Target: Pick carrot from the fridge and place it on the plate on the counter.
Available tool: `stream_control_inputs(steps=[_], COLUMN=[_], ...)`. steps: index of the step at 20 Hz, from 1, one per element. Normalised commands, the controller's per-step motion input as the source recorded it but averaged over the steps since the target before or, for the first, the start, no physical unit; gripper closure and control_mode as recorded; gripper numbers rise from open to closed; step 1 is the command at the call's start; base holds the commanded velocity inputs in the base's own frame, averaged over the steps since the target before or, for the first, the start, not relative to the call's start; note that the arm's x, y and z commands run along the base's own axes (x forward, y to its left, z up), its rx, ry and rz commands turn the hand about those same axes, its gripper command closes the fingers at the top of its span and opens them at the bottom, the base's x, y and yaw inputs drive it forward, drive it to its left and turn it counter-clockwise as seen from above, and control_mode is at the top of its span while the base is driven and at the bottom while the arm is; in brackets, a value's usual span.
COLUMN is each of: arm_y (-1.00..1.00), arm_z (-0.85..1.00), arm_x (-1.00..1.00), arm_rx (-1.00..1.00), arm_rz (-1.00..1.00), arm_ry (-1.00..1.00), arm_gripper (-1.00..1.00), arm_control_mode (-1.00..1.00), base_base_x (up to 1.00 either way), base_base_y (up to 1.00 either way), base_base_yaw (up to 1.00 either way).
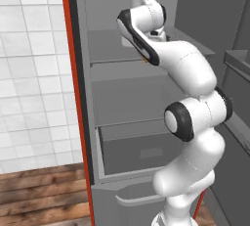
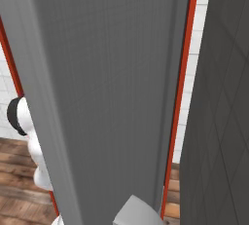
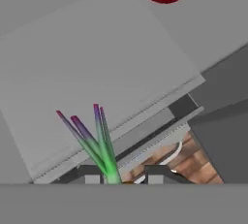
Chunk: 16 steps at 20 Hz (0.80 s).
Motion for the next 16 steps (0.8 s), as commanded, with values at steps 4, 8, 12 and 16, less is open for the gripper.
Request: stream_control_inputs(steps=[4, 8, 12, 16], arm_y=[-0.20, -0.19, -0.03, 0.00], arm_z=[0.03, 0.19, 0.02, 0.00], arm_x=[-1.00, -1.00, -1.00, -1.00], arm_rx=[0.01, 0.03, 0.00, 0.04], arm_rz=[0.00, 0.00, 0.00, 0.09], arm_ry=[-0.05, -0.01, 0.00, 0.01], arm_gripper=[1.00, 1.00, 1.00, 1.00], arm_control_mode=[-1.00, -1.00, -1.00, -1.00], base_base_x=[0.00, 0.00, 0.00, 0.00], base_base_y=[0.00, 0.00, 0.00, 0.00], base_base_yaw=[0.00, 0.00, 0.00, 0.00])
